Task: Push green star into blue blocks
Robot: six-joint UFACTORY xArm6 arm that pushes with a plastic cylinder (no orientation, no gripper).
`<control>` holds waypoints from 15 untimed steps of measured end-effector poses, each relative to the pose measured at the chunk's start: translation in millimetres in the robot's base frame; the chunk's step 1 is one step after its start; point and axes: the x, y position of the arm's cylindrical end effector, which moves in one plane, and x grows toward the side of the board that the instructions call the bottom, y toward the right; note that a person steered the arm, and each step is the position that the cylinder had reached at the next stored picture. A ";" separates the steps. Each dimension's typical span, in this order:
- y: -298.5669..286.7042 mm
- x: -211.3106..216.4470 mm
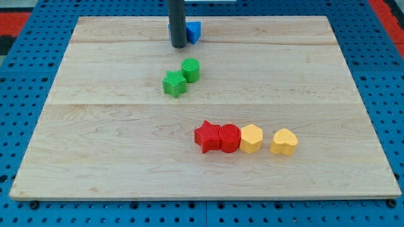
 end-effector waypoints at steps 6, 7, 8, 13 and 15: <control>-54.1 182.1; -2.5 181.3; 16.5 154.9; 7.2 112.2; 6.9 112.2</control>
